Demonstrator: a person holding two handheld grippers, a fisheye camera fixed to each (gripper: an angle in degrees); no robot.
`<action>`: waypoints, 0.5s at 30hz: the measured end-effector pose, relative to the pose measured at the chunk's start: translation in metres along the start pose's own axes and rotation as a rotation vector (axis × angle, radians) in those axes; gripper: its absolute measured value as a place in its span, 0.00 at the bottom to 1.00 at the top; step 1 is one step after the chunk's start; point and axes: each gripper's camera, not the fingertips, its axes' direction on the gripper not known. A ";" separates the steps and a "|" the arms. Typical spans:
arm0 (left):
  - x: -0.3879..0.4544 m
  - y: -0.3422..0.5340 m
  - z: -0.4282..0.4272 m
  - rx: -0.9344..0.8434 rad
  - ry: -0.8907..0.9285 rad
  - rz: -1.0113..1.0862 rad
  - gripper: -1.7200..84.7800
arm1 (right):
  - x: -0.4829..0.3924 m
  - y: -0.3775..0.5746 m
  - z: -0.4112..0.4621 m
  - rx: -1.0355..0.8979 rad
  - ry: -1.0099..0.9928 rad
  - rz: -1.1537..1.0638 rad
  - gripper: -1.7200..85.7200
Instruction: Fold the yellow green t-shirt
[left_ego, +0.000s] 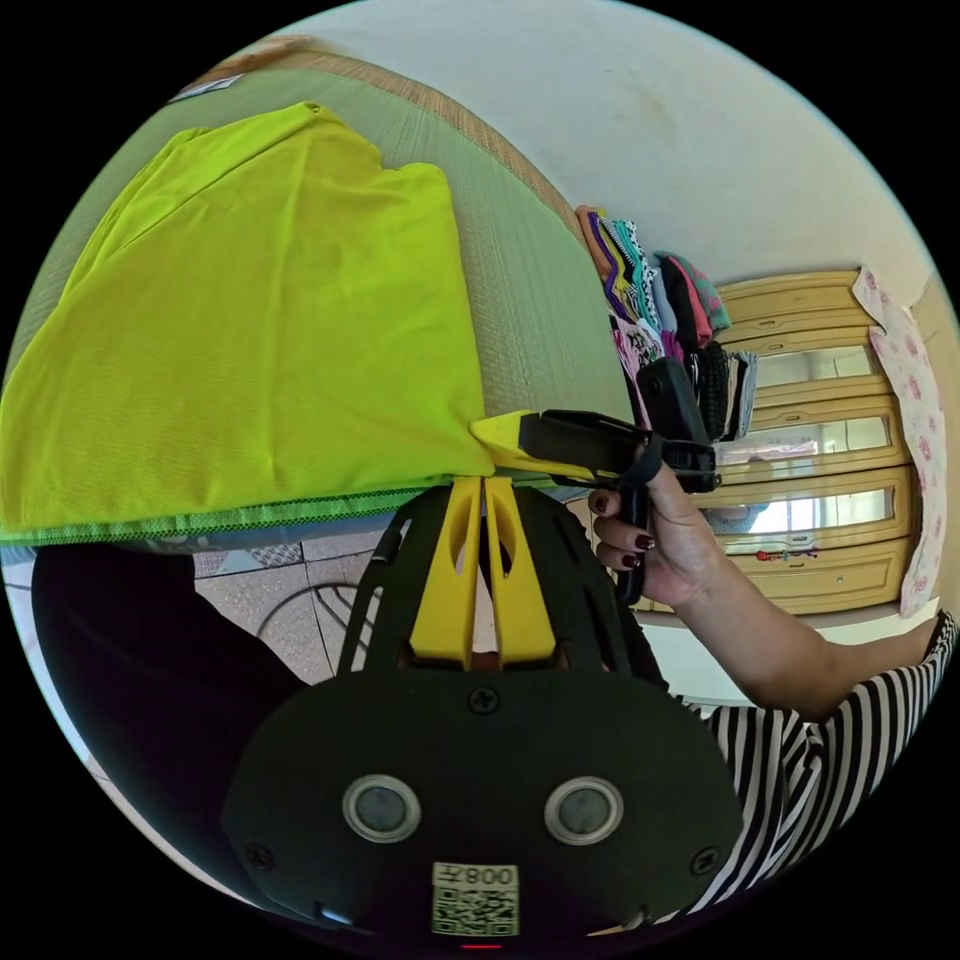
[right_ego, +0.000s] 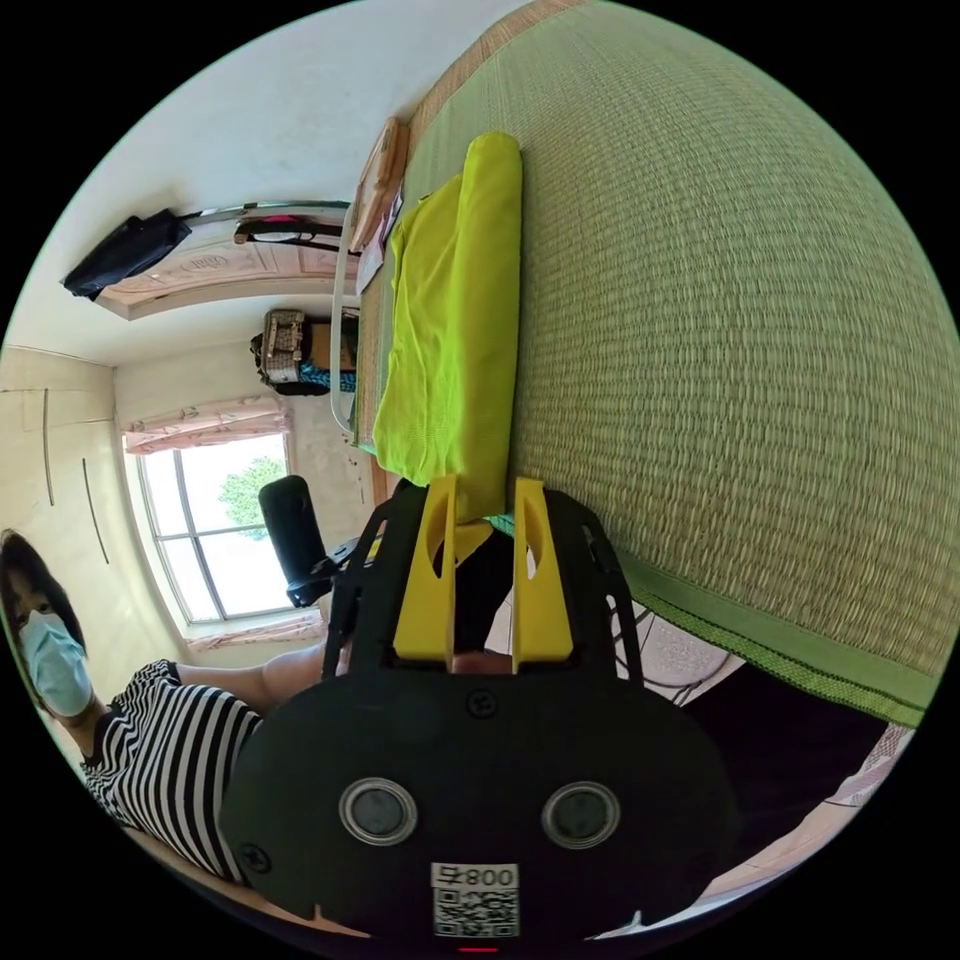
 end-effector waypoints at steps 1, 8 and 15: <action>-0.001 0.000 -0.002 0.001 -0.004 -0.007 0.03 | 0.001 -0.001 -0.003 0.002 -0.007 0.005 0.12; -0.005 0.002 -0.014 0.003 -0.025 -0.010 0.03 | 0.012 0.001 -0.010 0.003 -0.035 0.024 0.12; -0.010 0.004 -0.037 0.008 -0.025 0.008 0.02 | 0.021 0.001 0.000 -0.008 -0.061 0.027 0.12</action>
